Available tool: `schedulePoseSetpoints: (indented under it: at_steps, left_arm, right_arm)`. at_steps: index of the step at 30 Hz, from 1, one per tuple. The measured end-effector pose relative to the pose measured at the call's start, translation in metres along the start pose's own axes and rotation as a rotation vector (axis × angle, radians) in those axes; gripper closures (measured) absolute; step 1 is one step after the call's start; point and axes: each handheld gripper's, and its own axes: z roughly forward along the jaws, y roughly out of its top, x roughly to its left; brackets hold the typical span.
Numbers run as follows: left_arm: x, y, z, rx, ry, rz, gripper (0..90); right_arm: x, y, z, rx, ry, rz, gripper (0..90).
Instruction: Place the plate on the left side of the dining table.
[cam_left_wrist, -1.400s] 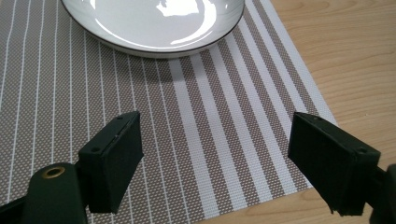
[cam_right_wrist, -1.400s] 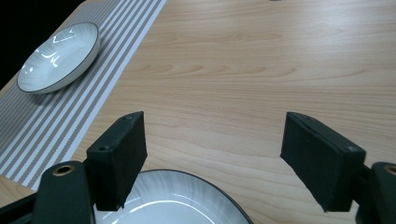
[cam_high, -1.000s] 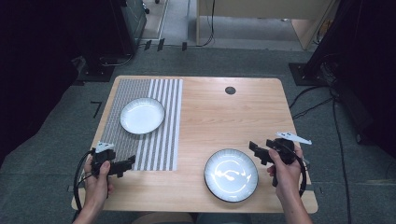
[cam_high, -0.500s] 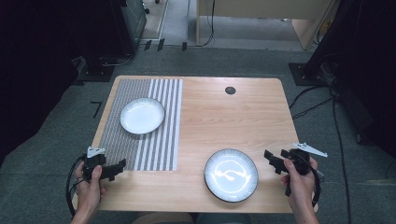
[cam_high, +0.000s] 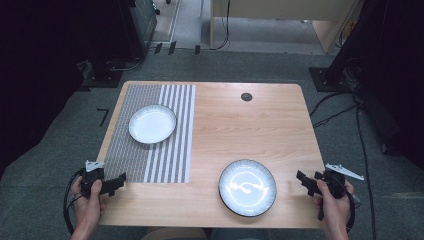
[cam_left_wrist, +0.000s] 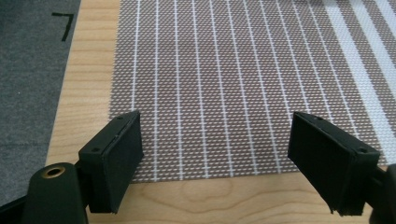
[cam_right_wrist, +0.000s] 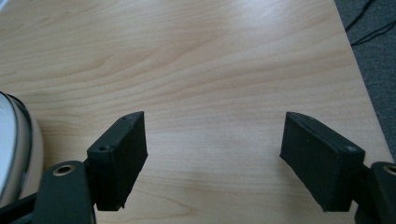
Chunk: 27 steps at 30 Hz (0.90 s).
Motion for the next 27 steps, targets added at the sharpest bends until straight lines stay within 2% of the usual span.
schedulePoseSetpoints:
  at_steps: [3, 6, 11, 15, 17, 20, 23, 25, 27]
  left_arm:
    - [-0.001, -0.002, 0.0, -0.01, 0.008, 0.005, 18.0]
    - [-0.004, -0.004, 0.001, -0.019, 0.032, 0.029, 18.0]
    - [-0.004, -0.008, 0.001, -0.047, 0.033, 0.025, 17.9]
    - [-0.005, -0.011, 0.002, -0.067, 0.042, 0.032, 17.8]
    - [-0.005, -0.012, 0.001, -0.077, 0.039, 0.026, 17.7]
    - [-0.004, -0.015, 0.001, -0.098, 0.034, 0.019, 17.7]
    - [-0.007, -0.016, 0.002, -0.102, 0.056, 0.037, 17.7]
    - [-0.007, -0.016, 0.002, -0.105, 0.057, 0.035, 17.5]
    - [-0.007, -0.017, 0.002, -0.108, 0.056, 0.036, 17.5]
  right_arm:
    - [-0.005, -0.005, 0.002, 0.009, -0.009, 0.006, 22.9]
    - [-0.006, -0.007, 0.003, 0.002, -0.019, -0.001, 23.1]
    - [0.001, -0.011, 0.005, -0.006, -0.061, -0.064, 21.8]
    - [0.006, -0.013, 0.007, -0.01, -0.085, -0.08, 18.5]
    - [0.01, -0.015, 0.009, -0.013, -0.109, -0.119, 15.4]
    - [0.013, -0.017, 0.011, -0.016, -0.126, -0.137, 13.6]
    - [0.015, -0.017, 0.013, -0.018, -0.137, -0.143, 12.0]
    - [0.016, -0.018, 0.013, -0.02, -0.143, -0.15, 11.4]
    - [0.018, -0.02, 0.014, -0.022, -0.156, -0.176, 11.0]
